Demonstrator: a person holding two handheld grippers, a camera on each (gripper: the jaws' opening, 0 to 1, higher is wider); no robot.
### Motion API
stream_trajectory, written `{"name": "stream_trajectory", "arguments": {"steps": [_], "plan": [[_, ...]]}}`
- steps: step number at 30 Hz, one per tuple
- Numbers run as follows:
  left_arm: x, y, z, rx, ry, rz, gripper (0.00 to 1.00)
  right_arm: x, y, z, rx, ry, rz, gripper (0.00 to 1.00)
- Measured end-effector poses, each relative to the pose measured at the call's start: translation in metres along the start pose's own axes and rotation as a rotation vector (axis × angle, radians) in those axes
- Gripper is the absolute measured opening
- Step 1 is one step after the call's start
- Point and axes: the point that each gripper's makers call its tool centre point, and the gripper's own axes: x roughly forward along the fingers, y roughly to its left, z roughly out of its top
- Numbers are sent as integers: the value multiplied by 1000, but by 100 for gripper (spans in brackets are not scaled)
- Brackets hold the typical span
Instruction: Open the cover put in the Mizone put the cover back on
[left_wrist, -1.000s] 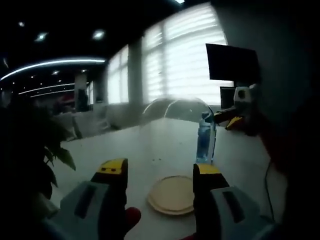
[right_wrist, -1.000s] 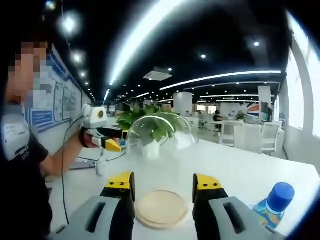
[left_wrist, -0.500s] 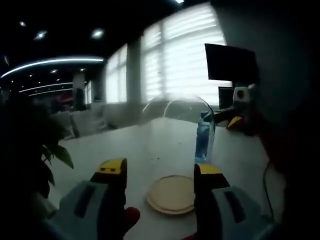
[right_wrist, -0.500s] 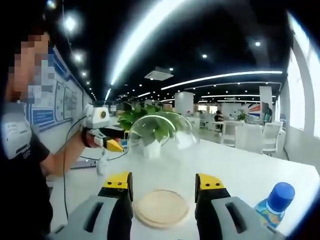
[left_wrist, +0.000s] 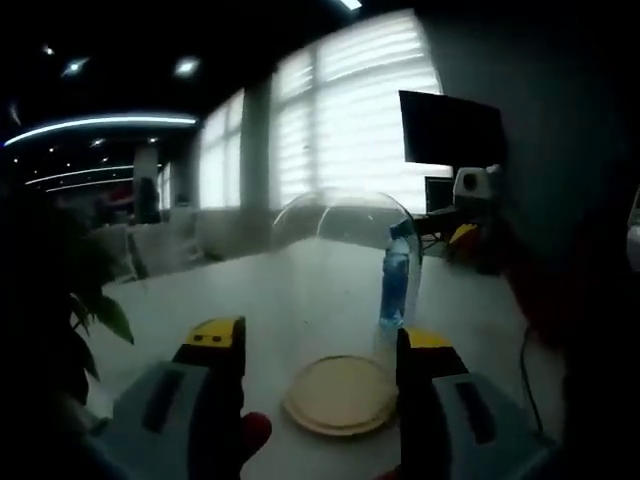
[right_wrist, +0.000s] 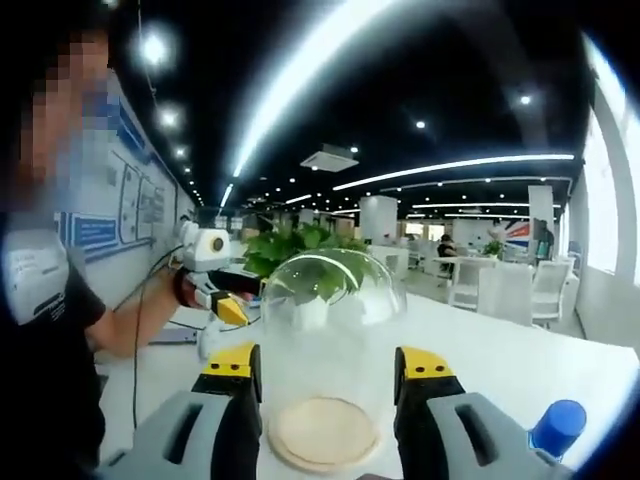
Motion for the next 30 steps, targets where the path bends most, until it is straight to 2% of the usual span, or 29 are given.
{"name": "stream_trajectory", "arguments": {"steps": [4, 8, 10, 12, 17, 21, 27, 30], "plan": [[2, 12, 9, 9, -19, 16, 50, 2, -8, 5, 4, -9, 1, 51], [4, 17, 19, 30, -53, -6, 51, 8, -18, 12, 4, -42, -1, 54], [6, 18, 23, 12, -70, -19, 51, 12, -21, 12, 6, -46, 3, 54], [10, 13, 22, 7, -67, -62, 51, 18, -21, 12, 25, -54, 17, 54], [16, 11, 22, -2, -81, -101, 52, 29, -15, 4, 19, -24, 71, 57], [18, 6, 21, 4, -80, -144, 53, 31, -15, 2, 10, -14, 81, 60], [23, -1, 9, 1, -45, -182, 53, 33, -23, -5, 72, -6, 65, 63], [27, -2, 6, 6, -43, -183, 53, 38, -20, -8, 112, -14, 90, 64]]}}
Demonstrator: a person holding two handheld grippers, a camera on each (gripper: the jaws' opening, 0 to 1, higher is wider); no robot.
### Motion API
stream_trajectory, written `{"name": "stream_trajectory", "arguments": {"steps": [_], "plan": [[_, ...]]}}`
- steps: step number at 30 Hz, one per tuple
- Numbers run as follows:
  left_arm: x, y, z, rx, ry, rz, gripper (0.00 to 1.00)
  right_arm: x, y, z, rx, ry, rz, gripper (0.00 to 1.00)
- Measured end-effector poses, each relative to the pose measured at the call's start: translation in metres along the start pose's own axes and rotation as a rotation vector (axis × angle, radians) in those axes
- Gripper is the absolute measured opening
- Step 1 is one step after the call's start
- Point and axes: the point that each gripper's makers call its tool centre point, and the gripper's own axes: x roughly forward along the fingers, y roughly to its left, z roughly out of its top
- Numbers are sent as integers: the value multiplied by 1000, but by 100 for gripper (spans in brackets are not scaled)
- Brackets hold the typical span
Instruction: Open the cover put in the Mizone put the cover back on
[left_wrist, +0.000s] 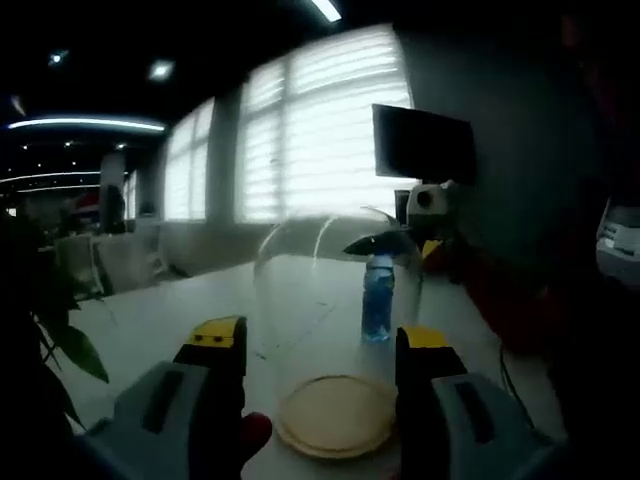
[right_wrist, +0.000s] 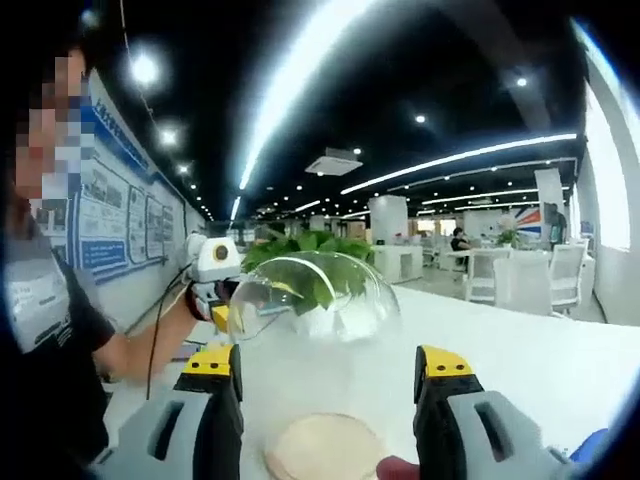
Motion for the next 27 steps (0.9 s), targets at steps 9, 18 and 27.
{"name": "stream_trajectory", "arguments": {"steps": [9, 18, 27], "plan": [[12, -7, -5, -70, -23, -69, 55, 12, 7, -5, 28, -10, 73, 66], [15, -8, -9, -54, -27, -88, 57, 22, 7, -29, -27, 57, 87, 70], [28, -5, -19, -81, -39, -106, 66, 34, 5, -39, -7, 57, 109, 78]]}}
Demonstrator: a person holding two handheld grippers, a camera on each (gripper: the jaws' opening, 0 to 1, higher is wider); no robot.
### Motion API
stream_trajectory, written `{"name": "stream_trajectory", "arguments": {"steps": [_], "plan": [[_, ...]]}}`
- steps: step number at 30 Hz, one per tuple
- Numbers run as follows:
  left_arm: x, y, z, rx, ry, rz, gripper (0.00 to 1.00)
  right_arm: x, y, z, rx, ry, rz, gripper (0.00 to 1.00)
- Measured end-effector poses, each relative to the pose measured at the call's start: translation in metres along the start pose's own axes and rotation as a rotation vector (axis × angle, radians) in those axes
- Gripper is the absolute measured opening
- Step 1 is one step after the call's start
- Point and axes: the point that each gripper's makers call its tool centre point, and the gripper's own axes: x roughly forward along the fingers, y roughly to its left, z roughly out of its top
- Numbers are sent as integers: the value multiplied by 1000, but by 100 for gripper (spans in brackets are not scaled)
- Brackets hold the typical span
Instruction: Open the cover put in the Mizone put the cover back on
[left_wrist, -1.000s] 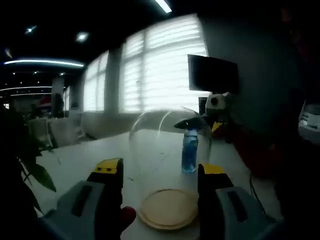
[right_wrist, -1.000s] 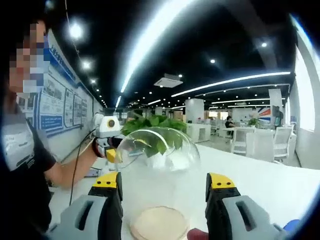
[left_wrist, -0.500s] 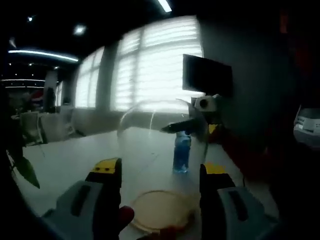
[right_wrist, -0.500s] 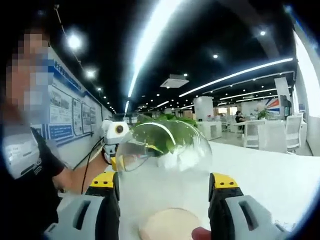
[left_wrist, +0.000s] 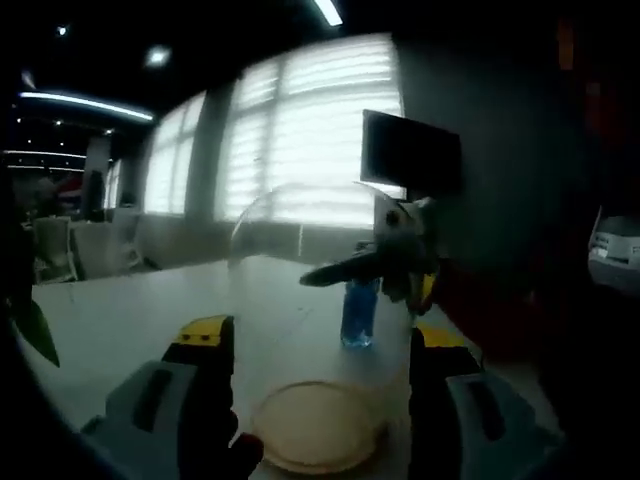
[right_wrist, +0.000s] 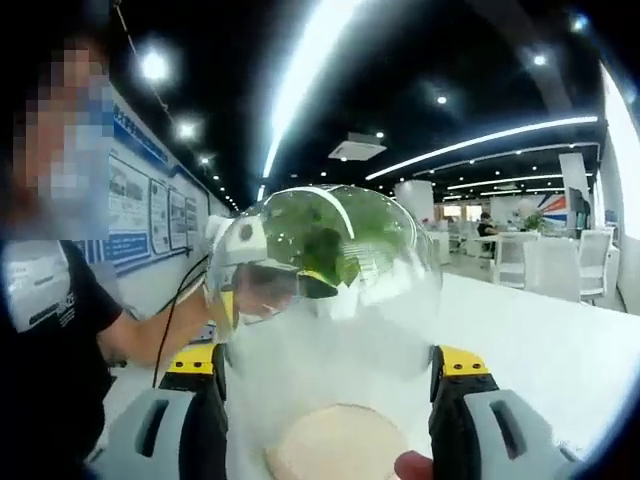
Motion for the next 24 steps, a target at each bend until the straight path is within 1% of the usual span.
{"name": "stream_trajectory", "arguments": {"steps": [2, 5, 11, 17, 24], "plan": [[3, -1, -2, -6, 1, -5, 67, 0, 0, 0, 3, -5, 4, 78], [3, -1, 0, 30, 0, -11, 66, -1, 1, 1, -3, -5, 14, 78], [2, 2, 0, 29, -14, -18, 65, -2, -2, 0, 3, -23, 48, 77], [1, 1, 1, 28, -22, -32, 65, -2, 1, 0, -6, -10, 51, 77], [-1, 0, 1, 24, -33, -49, 64, -4, 0, -1, 1, -26, 66, 76]]}}
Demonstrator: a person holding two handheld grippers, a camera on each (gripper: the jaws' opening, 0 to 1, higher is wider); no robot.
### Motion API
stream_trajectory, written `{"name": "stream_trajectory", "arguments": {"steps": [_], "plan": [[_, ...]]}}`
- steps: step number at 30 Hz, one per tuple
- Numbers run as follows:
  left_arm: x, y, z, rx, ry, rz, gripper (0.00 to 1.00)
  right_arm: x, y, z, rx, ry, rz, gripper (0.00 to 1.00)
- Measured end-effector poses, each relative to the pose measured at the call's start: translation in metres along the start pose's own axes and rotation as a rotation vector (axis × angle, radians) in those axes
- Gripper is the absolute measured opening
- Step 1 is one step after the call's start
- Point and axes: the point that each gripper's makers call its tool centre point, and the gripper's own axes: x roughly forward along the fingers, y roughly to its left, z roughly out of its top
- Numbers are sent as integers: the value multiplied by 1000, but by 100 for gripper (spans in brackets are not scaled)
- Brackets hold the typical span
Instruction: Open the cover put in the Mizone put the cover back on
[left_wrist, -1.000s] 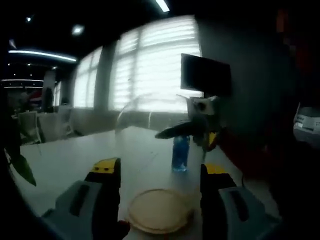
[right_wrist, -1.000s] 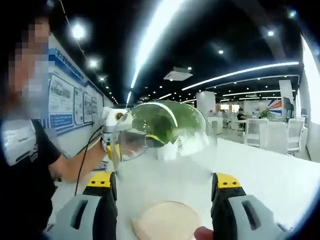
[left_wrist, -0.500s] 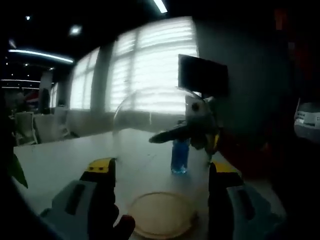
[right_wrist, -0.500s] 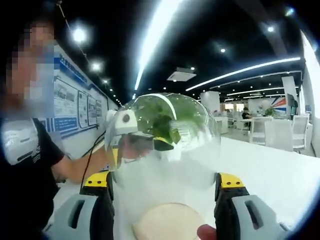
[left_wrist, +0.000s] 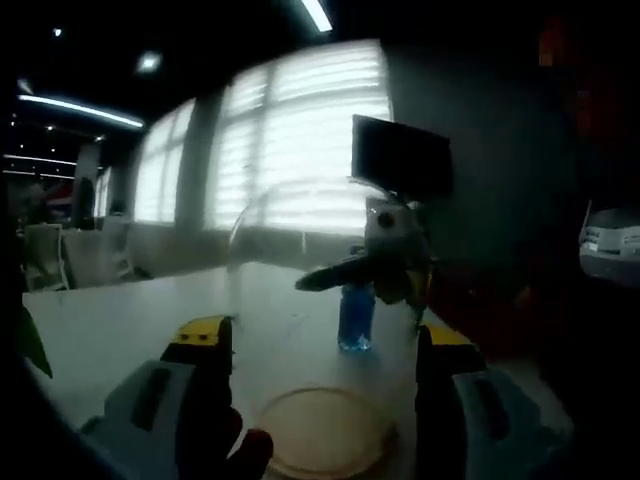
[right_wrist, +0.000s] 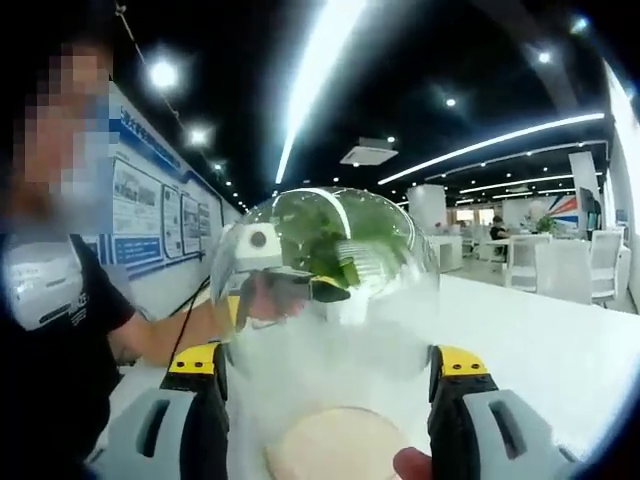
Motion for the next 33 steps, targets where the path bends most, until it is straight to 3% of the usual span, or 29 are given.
{"name": "stream_trajectory", "arguments": {"steps": [5, 33], "plan": [[-2, -1, 2, -36, -28, -13, 63, 2, 0, -2, 39, -21, 23, 77], [-5, -7, 2, -46, -5, -15, 62, 1, 5, -1, 46, 11, 4, 77]]}}
